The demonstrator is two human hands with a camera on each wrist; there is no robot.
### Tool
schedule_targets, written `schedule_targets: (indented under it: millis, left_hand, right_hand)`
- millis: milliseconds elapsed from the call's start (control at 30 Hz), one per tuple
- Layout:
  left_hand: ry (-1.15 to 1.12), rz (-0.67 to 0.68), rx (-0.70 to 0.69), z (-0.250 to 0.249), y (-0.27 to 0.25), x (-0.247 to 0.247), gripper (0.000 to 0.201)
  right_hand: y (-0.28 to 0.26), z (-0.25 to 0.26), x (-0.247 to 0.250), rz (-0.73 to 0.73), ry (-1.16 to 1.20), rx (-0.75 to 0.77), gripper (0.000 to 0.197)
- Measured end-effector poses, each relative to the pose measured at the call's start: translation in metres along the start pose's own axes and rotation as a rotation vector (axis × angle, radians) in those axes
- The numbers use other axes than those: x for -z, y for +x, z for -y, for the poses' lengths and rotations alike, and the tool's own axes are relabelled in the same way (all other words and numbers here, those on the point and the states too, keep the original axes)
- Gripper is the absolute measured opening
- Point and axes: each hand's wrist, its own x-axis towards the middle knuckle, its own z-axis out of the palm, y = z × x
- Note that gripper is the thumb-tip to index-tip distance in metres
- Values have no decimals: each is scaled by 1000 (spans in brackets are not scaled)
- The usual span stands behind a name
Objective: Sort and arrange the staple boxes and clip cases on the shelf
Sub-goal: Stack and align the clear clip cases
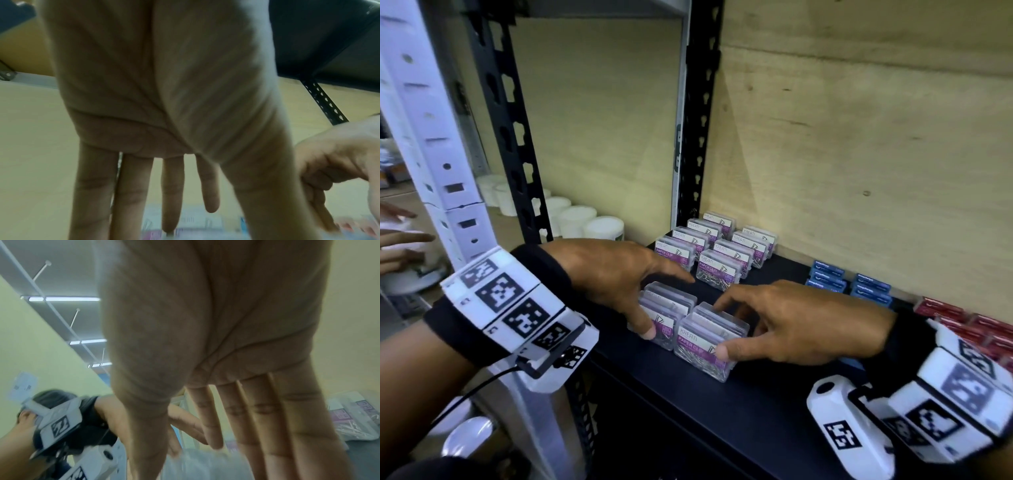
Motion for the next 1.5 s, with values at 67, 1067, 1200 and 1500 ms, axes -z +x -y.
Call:
schedule_targets:
  millis: [67, 1067, 1200, 1500]
  left_hand:
    - [-29, -24, 15, -3, -2, 7, 80]
    - [262, -46, 96, 22, 101, 62, 40]
    - [225, -10, 87, 17, 93, 58, 39]
    - [153, 100, 27, 7, 68, 45, 36]
  right_hand:
    - [-1, -2, 11, -10, -1, -39, 63]
    - [108, -32, 58, -36, -144, -253, 23]
    - [97, -32, 56, -32, -165, -230, 24]
    - [60, -23, 41, -37, -131, -181, 25]
